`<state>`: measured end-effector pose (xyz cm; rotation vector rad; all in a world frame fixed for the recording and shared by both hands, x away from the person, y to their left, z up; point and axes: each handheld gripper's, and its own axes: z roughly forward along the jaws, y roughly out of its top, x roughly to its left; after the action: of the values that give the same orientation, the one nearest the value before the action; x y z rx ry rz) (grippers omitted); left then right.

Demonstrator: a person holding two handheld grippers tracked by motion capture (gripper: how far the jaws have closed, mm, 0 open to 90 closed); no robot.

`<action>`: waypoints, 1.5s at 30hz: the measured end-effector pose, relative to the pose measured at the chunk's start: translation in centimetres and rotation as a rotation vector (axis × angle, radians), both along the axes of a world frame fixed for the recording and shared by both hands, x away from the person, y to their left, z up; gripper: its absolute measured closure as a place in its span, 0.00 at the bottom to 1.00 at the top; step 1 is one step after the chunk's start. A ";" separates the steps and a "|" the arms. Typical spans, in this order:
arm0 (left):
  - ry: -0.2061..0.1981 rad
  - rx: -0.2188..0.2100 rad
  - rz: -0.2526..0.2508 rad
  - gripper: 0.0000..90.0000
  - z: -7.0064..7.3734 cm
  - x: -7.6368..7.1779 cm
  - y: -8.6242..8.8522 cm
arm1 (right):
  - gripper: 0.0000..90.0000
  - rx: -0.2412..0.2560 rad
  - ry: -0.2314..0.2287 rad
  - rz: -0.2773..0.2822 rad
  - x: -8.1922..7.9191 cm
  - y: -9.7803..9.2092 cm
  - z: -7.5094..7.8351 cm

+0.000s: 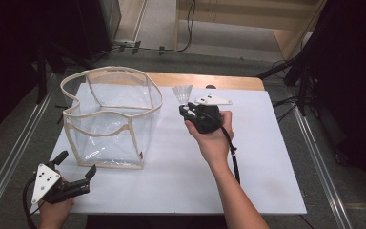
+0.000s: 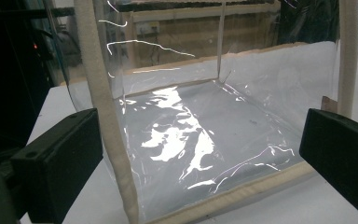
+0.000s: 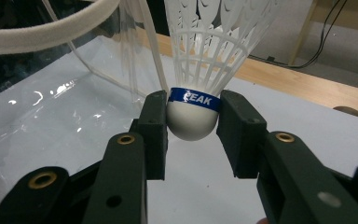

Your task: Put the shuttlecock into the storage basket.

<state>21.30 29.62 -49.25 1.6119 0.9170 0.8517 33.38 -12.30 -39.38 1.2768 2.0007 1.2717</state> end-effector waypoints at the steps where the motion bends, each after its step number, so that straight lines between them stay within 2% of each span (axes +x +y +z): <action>1: 0.000 0.002 0.000 0.00 0.0 0.0 0.0 | 0.68 -0.001 -0.001 0.001 0.0 0.0 0.1; 21: 0.000 0.000 0.001 0.00 0.0 0.0 0.0 | 0.68 0.006 -0.032 0.011 -0.1 0.4 1.8; 45: 0.000 0.003 0.000 0.00 0.0 0.0 0.0 | 0.68 0.015 -0.056 0.026 0.1 1.3 3.0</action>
<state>21.32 29.62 -49.25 1.6144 0.9160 0.8527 33.49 -11.04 -36.35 1.2123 1.9777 1.3229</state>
